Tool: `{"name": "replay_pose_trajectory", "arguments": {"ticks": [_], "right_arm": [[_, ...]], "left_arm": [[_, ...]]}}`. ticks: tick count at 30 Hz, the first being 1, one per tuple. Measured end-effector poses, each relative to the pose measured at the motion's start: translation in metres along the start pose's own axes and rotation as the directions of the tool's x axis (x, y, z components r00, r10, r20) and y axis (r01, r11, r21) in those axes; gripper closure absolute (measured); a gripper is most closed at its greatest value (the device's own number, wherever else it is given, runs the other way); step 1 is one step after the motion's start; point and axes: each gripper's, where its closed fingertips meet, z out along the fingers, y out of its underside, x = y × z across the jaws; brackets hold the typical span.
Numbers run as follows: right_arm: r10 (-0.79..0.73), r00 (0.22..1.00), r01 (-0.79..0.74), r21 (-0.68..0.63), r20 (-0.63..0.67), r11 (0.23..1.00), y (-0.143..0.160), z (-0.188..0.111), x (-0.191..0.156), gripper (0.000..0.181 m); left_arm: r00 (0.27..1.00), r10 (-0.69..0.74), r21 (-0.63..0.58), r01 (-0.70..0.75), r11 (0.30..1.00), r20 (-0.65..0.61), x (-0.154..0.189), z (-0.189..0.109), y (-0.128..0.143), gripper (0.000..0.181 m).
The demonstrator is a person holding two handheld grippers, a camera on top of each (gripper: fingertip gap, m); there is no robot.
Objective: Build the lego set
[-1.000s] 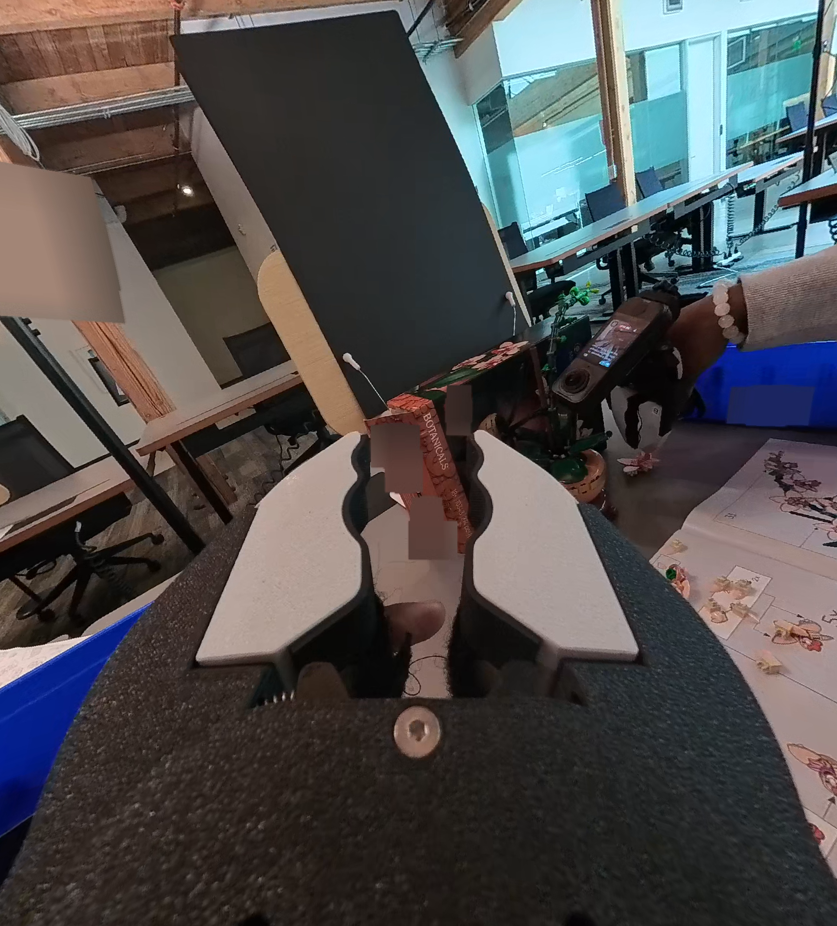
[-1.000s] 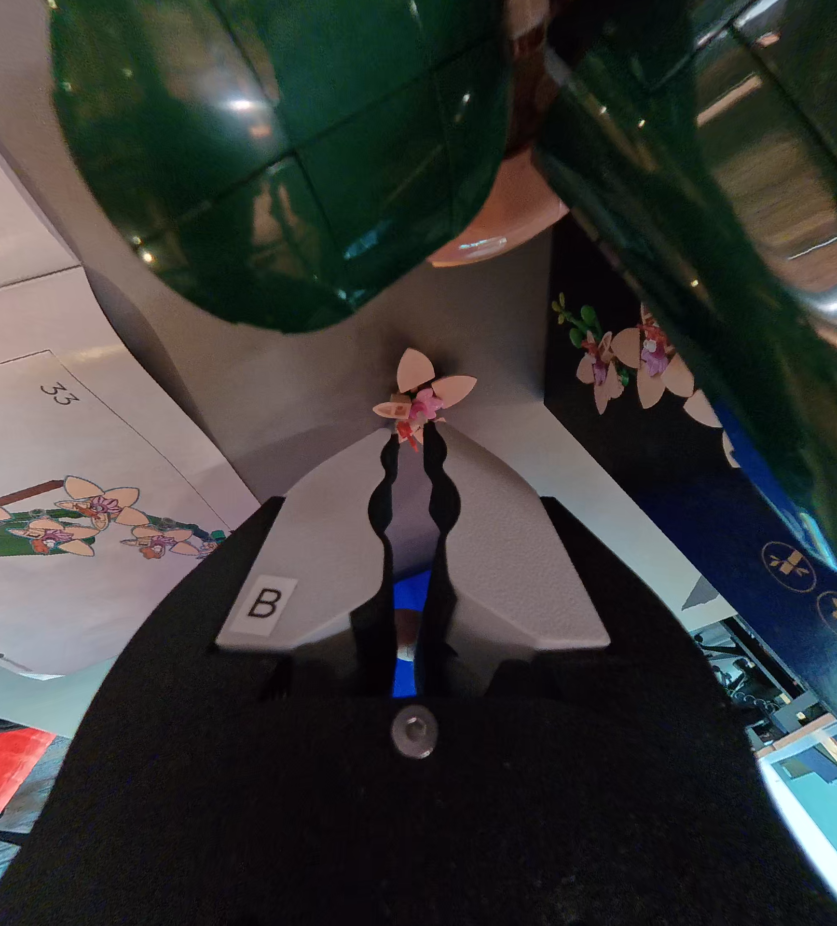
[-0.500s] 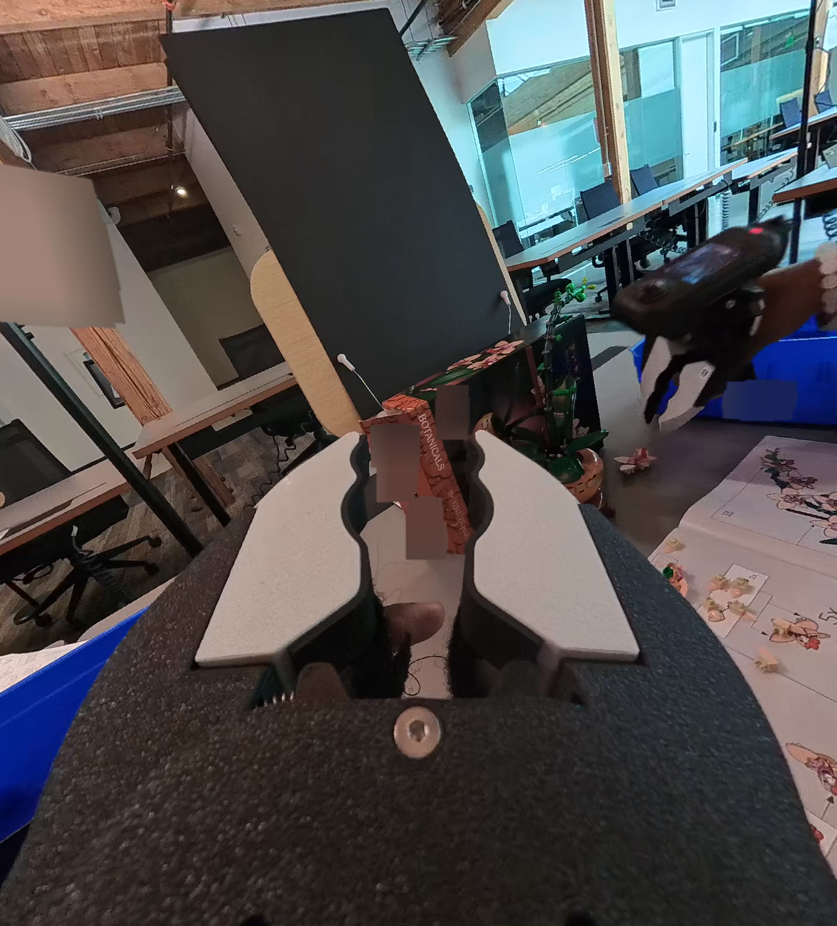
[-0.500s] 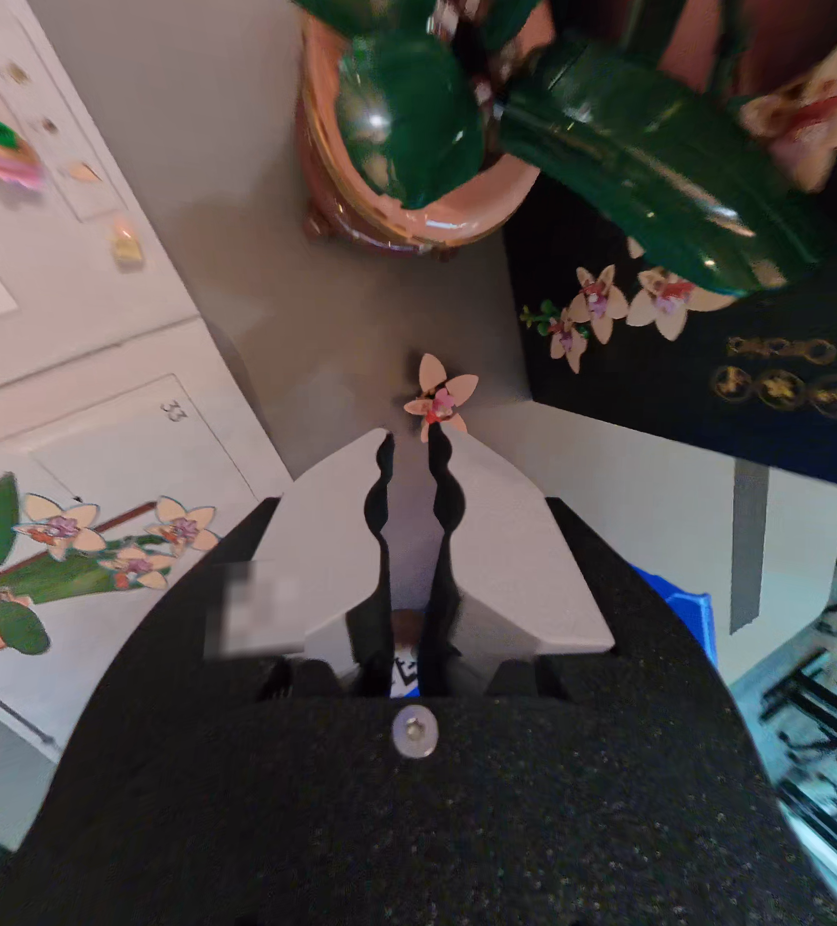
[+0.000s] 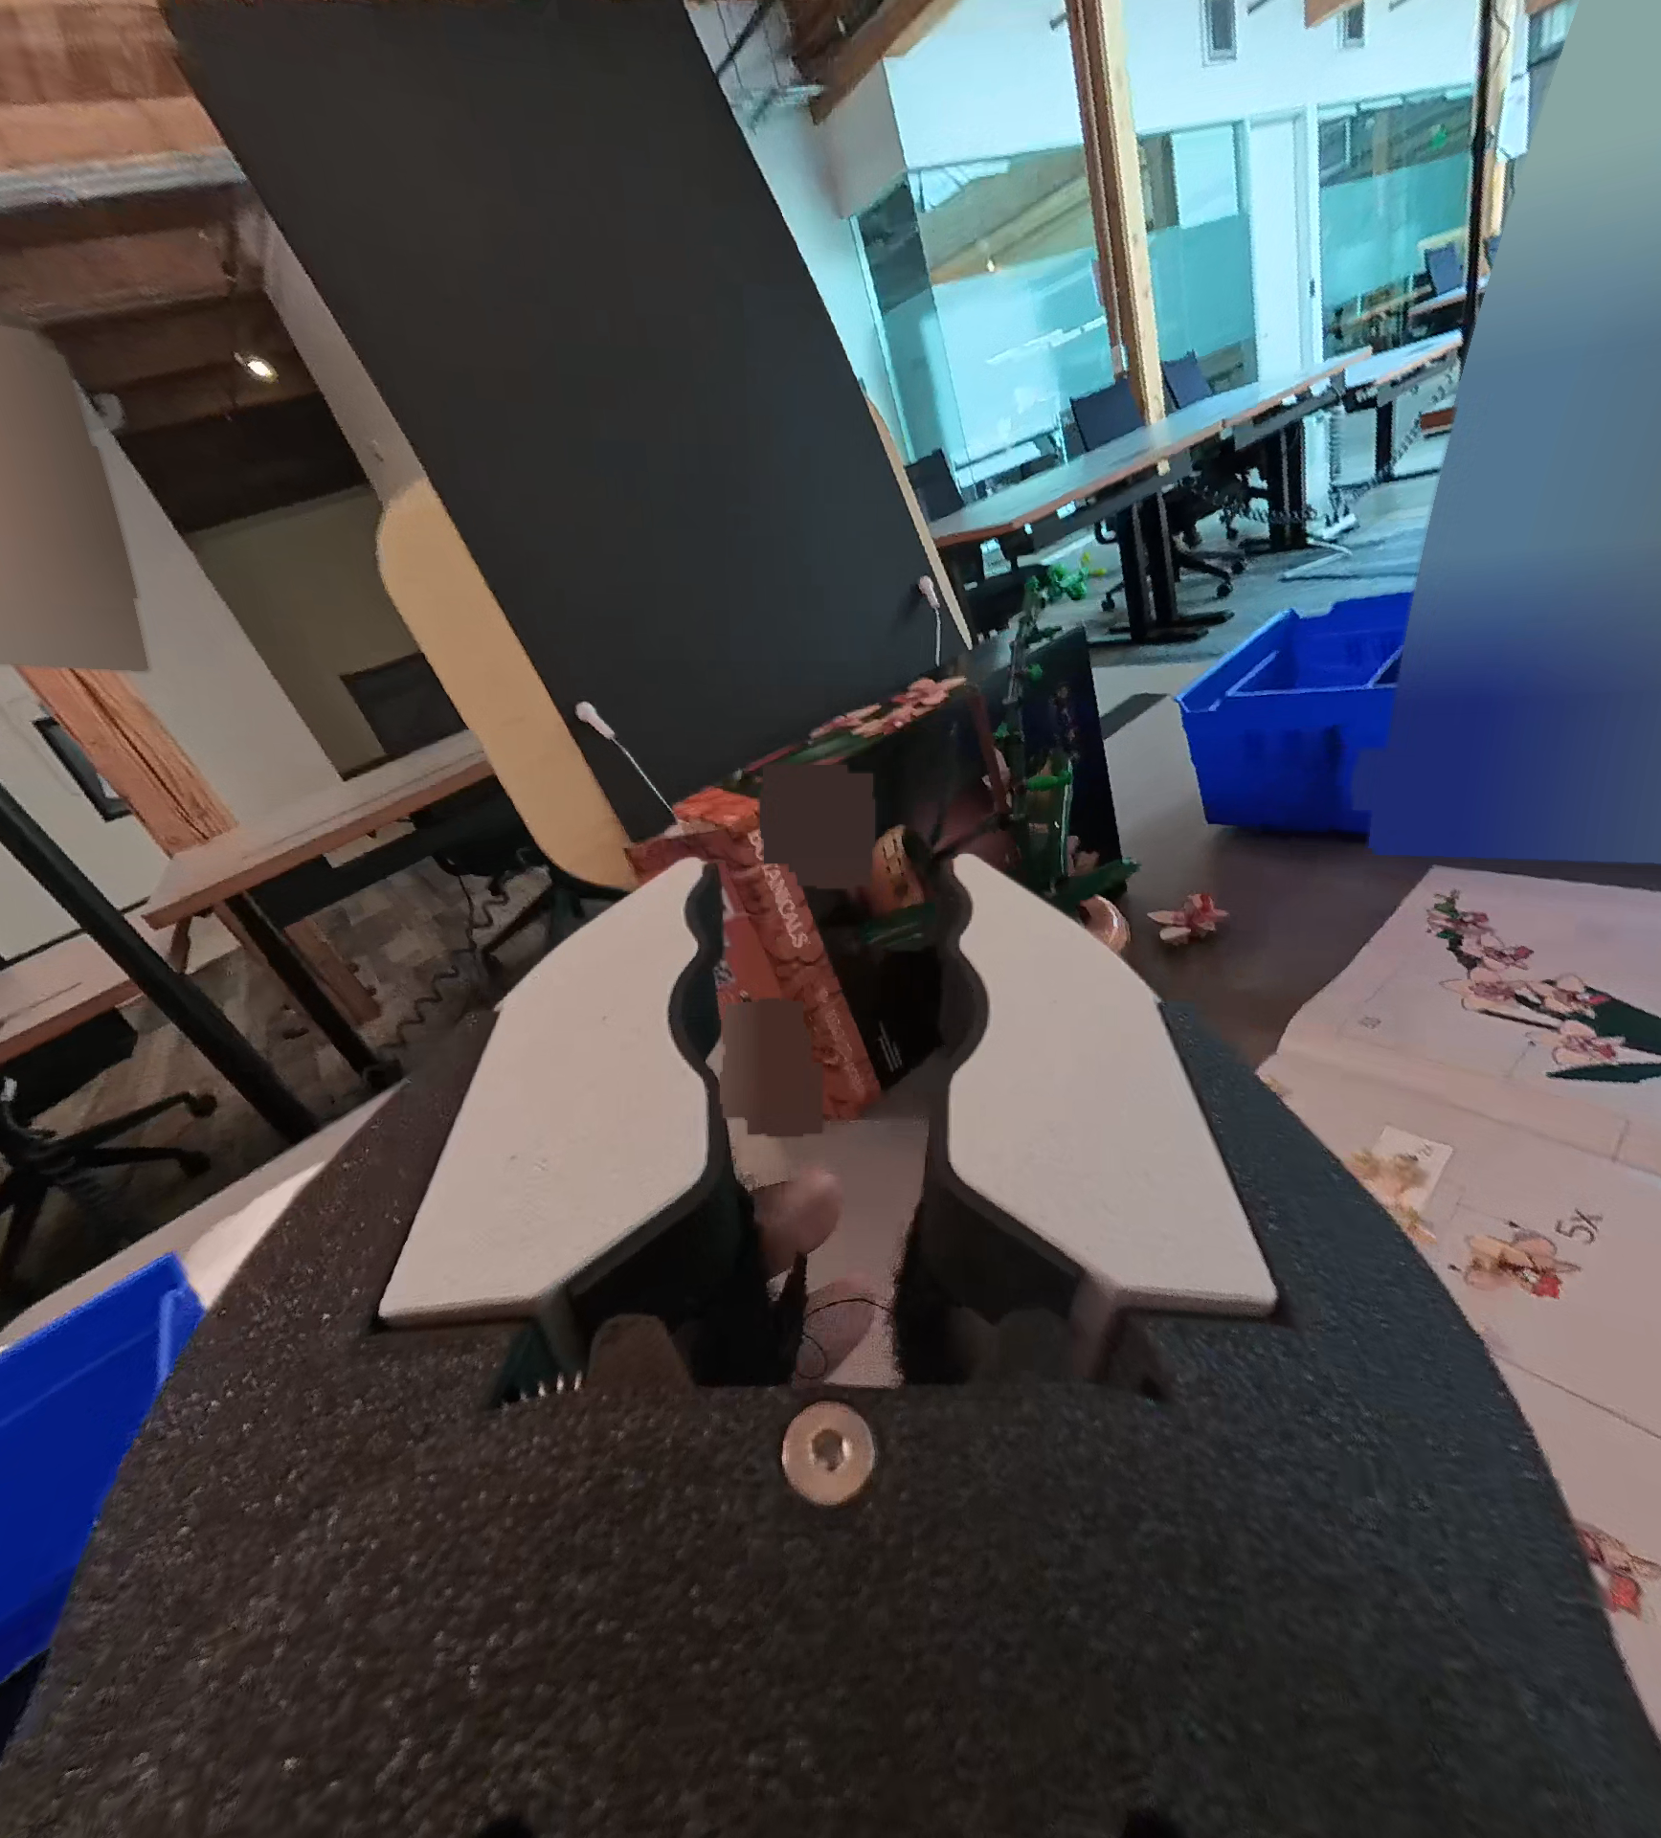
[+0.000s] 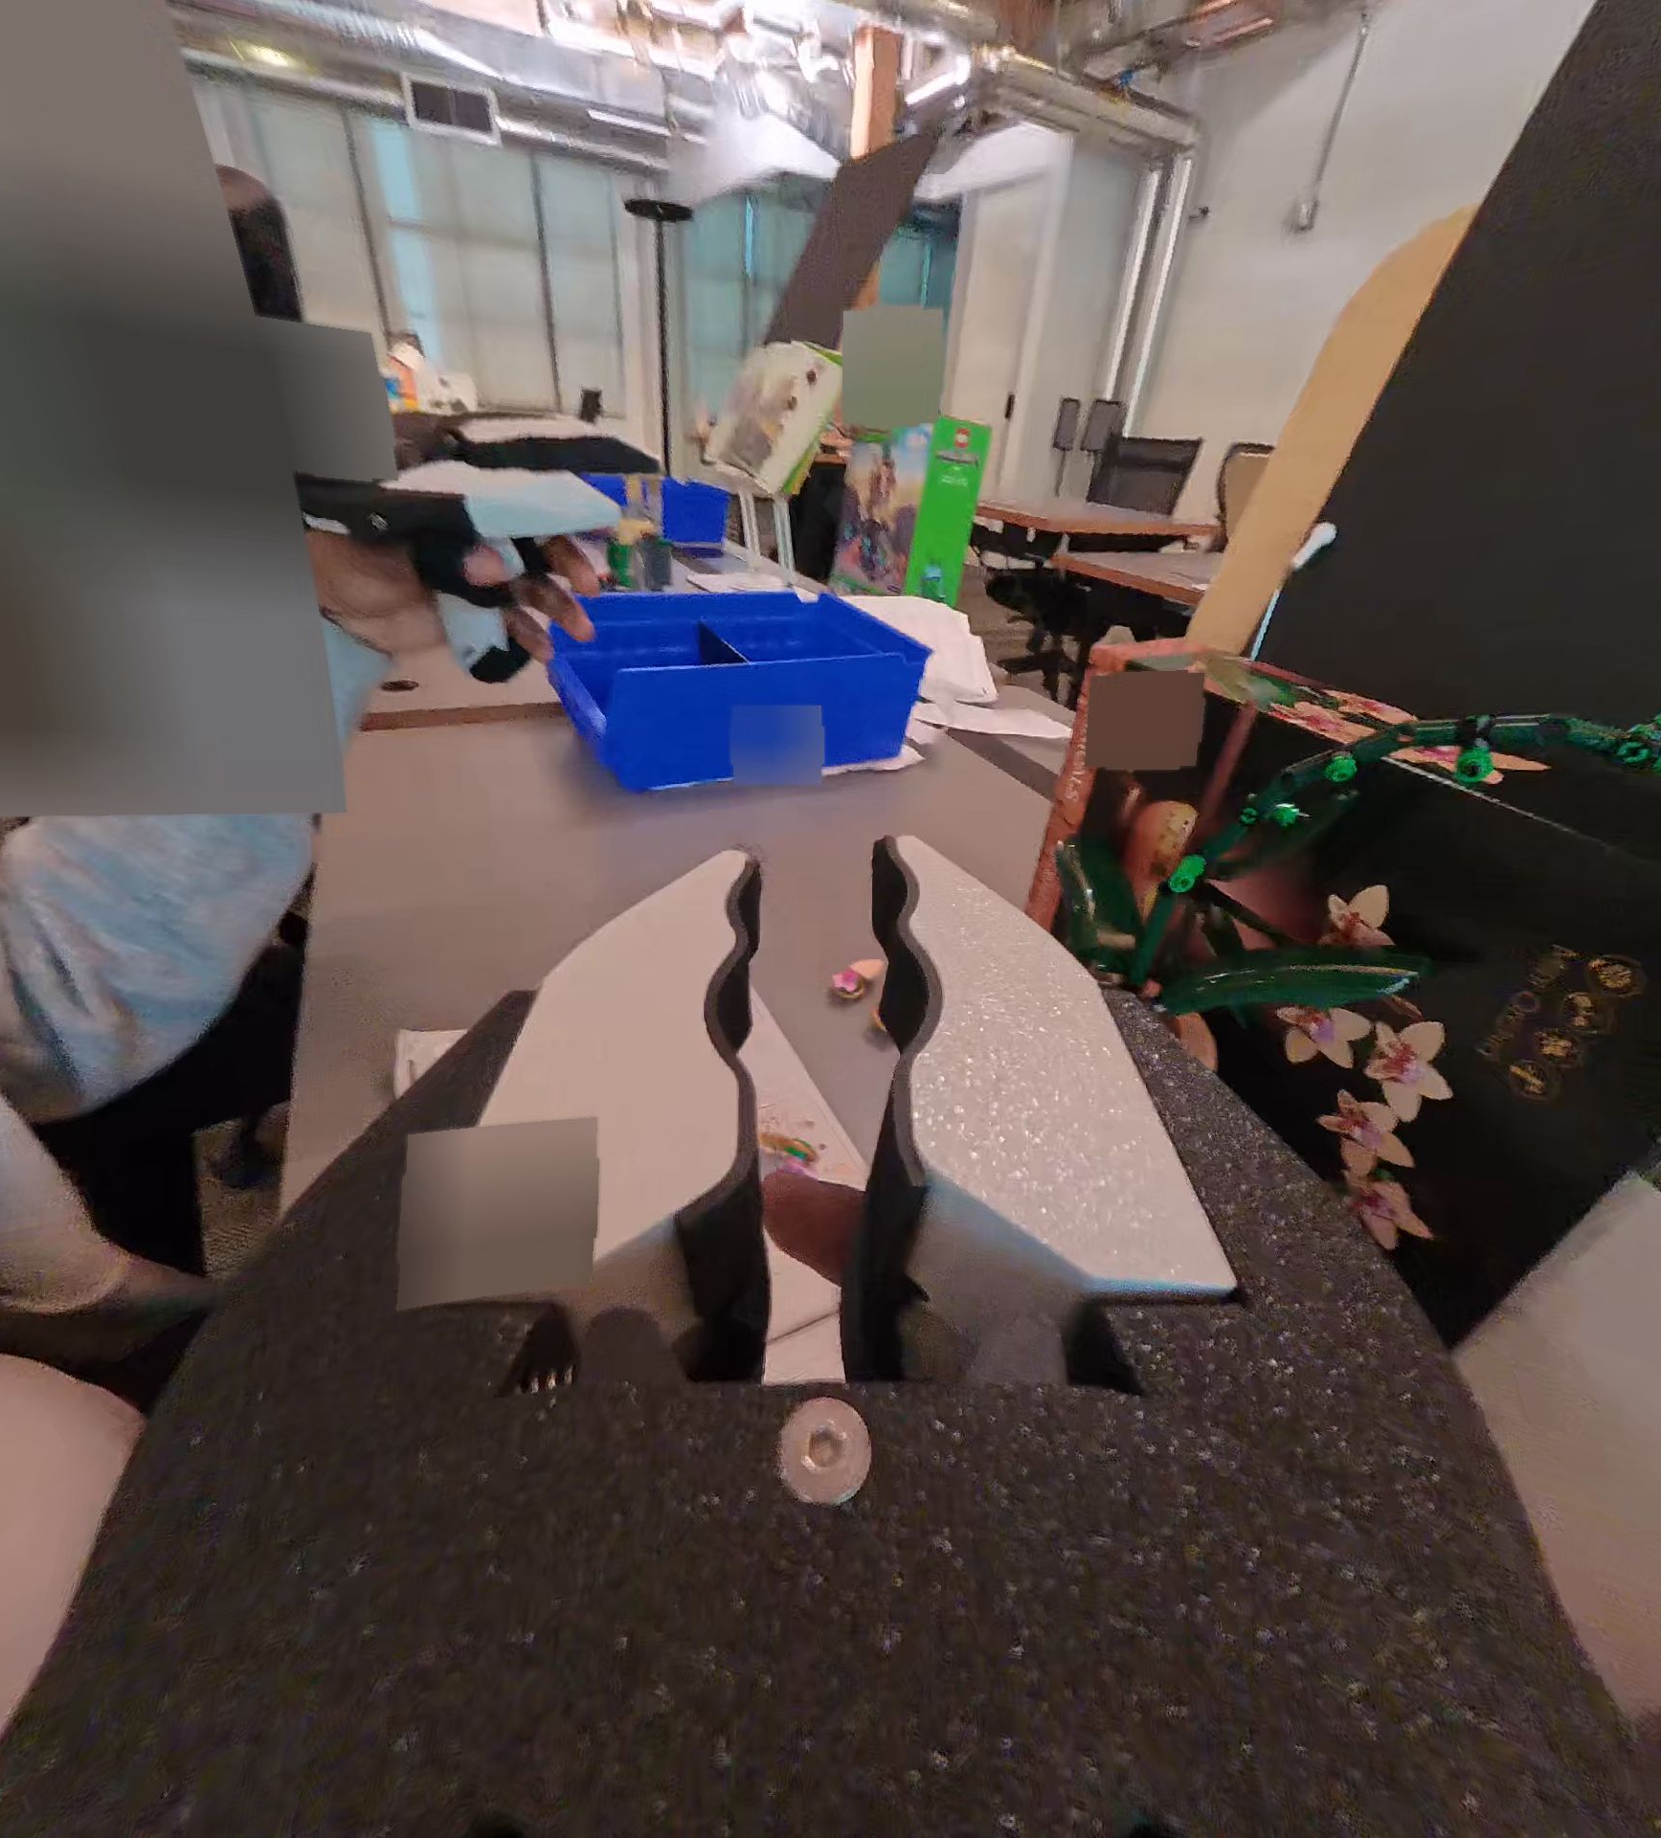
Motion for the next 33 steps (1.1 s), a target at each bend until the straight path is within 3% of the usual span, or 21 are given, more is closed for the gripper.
{"name": "replay_pose_trajectory", "arguments": {"ticks": [3, 6, 8, 13, 16, 24, 33], "right_arm": [[0.044, 0.996, -0.042, -0.029, 0.076, 0.999, 0.013, -0.001, -0.012, 0.157], [0.105, 0.976, -0.070, -0.182, 0.191, 0.981, 0.043, 0.015, -0.038, 0.147], [0.126, 0.959, -0.046, -0.300, 0.253, 0.953, 0.067, 0.031, -0.057, 0.143], [0.304, 0.884, -0.084, -0.520, 0.354, 0.850, 0.110, 0.083, -0.100, 0.152], [0.290, 0.869, 0.020, -0.614, 0.402, 0.789, 0.137, 0.111, -0.112, 0.152], [0.065, 0.791, 0.386, -0.579, 0.608, 0.719, 0.171, 0.157, -0.133, 0.151], [-0.001, 0.728, 0.498, -0.528, 0.685, 0.689, 0.184, 0.168, -0.142, 0.155]], "left_arm": [[0.998, -0.018, -0.055, 0.015, 0.998, -0.057, 0.007, 0.006, 0.013, 0.138], [0.995, -0.041, -0.104, 0.031, 0.994, -0.094, 0.008, 0.005, 0.026, 0.138], [0.993, -0.063, -0.124, 0.050, 0.991, -0.101, 0.004, 0.001, 0.031, 0.138], [0.991, -0.041, -0.120, 0.026, 0.992, -0.130, -0.001, -0.015, 0.033, 0.139], [0.989, -0.025, -0.106, 0.010, 0.994, -0.145, -0.002, -0.024, 0.030, 0.140], [0.983, -0.005, -0.097, -0.014, 0.995, -0.186, 0.000, -0.035, 0.030, 0.140], [0.983, 0.003, -0.085, -0.019, 0.996, -0.182, -0.002, -0.040, 0.026, 0.140]]}}
